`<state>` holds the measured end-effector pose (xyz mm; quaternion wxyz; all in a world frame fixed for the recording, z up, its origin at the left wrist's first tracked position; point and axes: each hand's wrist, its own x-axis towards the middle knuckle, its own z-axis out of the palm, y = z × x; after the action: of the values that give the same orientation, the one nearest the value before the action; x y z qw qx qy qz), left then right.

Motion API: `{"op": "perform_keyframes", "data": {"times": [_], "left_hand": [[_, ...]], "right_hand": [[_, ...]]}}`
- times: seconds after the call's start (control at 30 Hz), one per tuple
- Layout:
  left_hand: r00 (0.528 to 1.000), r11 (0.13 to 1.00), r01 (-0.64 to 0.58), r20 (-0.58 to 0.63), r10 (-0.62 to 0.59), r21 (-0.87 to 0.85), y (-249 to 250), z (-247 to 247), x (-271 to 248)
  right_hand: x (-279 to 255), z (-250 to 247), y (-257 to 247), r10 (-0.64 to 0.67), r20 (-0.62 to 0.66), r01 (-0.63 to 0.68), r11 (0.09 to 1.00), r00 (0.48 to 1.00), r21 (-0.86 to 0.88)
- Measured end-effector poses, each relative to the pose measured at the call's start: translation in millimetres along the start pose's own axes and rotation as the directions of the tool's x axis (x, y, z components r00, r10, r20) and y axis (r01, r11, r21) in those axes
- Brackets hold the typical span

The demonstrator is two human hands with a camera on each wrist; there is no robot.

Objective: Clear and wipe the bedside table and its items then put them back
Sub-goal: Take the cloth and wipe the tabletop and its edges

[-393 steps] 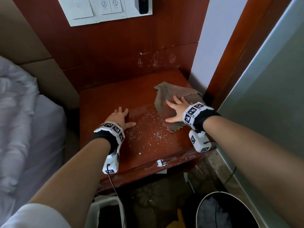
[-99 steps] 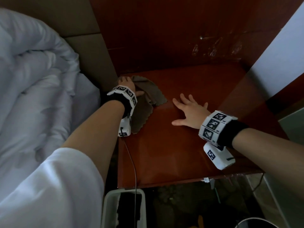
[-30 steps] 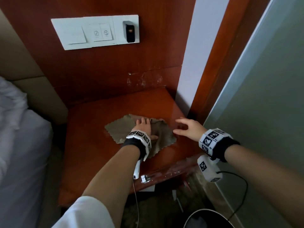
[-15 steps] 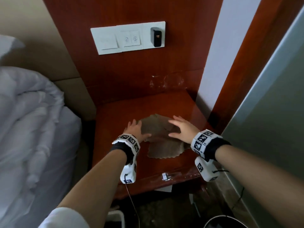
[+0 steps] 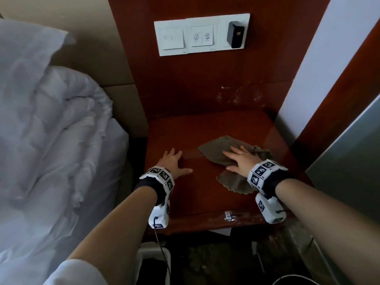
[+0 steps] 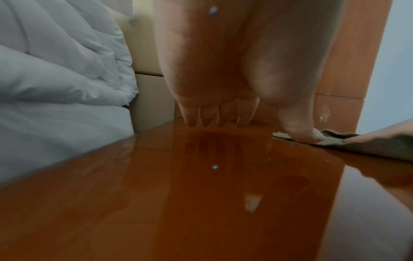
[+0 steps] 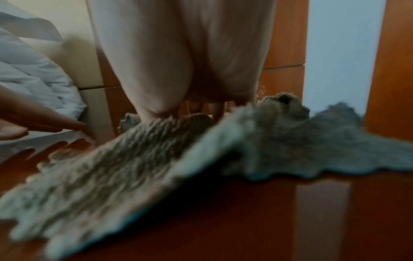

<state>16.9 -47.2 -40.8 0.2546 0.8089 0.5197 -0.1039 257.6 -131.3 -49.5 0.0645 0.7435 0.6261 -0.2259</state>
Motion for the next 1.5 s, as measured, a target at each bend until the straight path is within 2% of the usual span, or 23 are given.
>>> {"op": "perform_keyframes", "data": {"times": [0.27, 0.47, 0.63, 1.07, 1.5], "left_hand": [[0.993, 0.986, -0.112, 0.056, 0.106, 0.123, 65.0, 11.1, 31.9], [0.993, 0.989, -0.098, 0.083, 0.089, 0.107, 101.6, 16.2, 56.7], [0.992, 0.99, -0.101, 0.085, 0.093, 0.096, 102.7, 16.2, 73.9], [0.984, 0.985, -0.123, 0.141, 0.105, 0.125, 103.9, -1.5, 97.8], [0.978, 0.981, -0.134, 0.176, 0.109, 0.138, 105.2, -12.8, 131.6]], "right_hand": [[-44.6, -0.5, 63.2, 0.105, 0.034, -0.106, 0.994, 0.994, 0.029], [-65.3, 3.2, 86.9, 0.127, 0.081, -0.131, 0.99, 0.989, 0.055], [-58.5, 0.8, 88.7, 0.136, 0.086, -0.142, 0.987, 0.987, 0.072], [-6.1, -26.4, 99.4, 0.166, 0.079, -0.171, 0.984, 0.983, 0.056], [92.1, -72.7, 109.4, 0.213, 0.057, -0.211, 0.977, 0.975, -0.032]]}}
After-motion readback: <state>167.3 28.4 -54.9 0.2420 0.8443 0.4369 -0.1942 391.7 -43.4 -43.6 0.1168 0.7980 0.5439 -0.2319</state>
